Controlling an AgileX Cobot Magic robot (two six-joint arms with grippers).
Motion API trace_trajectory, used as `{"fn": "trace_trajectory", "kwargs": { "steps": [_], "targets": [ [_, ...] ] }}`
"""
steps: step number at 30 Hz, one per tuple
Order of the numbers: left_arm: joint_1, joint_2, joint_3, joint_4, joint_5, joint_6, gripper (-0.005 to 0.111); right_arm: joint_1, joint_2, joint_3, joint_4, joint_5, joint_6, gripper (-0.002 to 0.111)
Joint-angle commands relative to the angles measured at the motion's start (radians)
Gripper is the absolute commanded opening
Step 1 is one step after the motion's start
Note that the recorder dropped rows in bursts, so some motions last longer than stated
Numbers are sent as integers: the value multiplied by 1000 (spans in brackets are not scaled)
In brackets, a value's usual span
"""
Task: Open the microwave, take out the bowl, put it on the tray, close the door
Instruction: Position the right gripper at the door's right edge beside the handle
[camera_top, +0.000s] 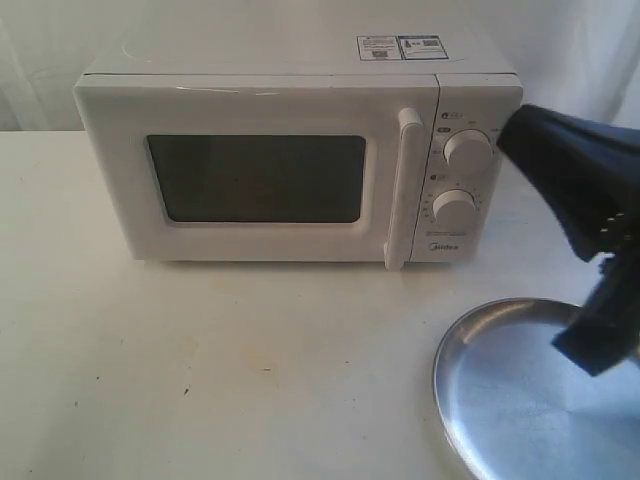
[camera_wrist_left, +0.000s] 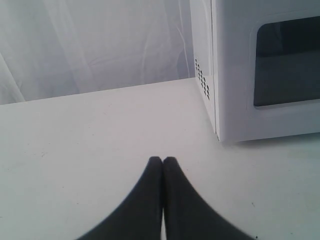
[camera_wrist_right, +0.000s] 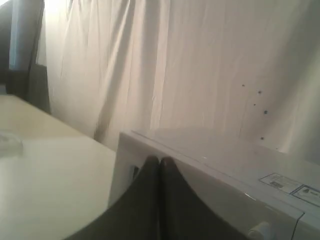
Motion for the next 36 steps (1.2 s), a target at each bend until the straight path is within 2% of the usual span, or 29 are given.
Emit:
{"fn": "trace_trajectory", "kwargs": {
  "steps": [1,4,10,13,18,20,25,29,36],
  "targets": [
    [-2,-2,-3,-5,1,0,0,2,252,2,35,-161,-253,0],
    [-2,-2,-3,-5,1,0,0,-3,437,2,49,-287,-335,0],
    [-2,-2,-3,-5,1,0,0,-18,739,0,177,-287,-510,0],
    [-2,-2,-3,-5,1,0,0,-39,813,-9,232,-287,-534,0],
    [-2,-2,-3,-5,1,0,0,-64,849,-55,220,-287,-551,0],
    [-2,-2,-3,-5,1,0,0,-93,862,-83,175,-287,-551,0],
    [-2,-2,-3,-5,1,0,0,-208,911,-176,-131,-287,-403,0],
    [-2,-2,-3,-5,1,0,0,-253,955,-223,-149,-287,-363,0],
    [-2,-2,-3,-5,1,0,0,-257,1037,-324,-216,-287,-308,0]
  ]
}}
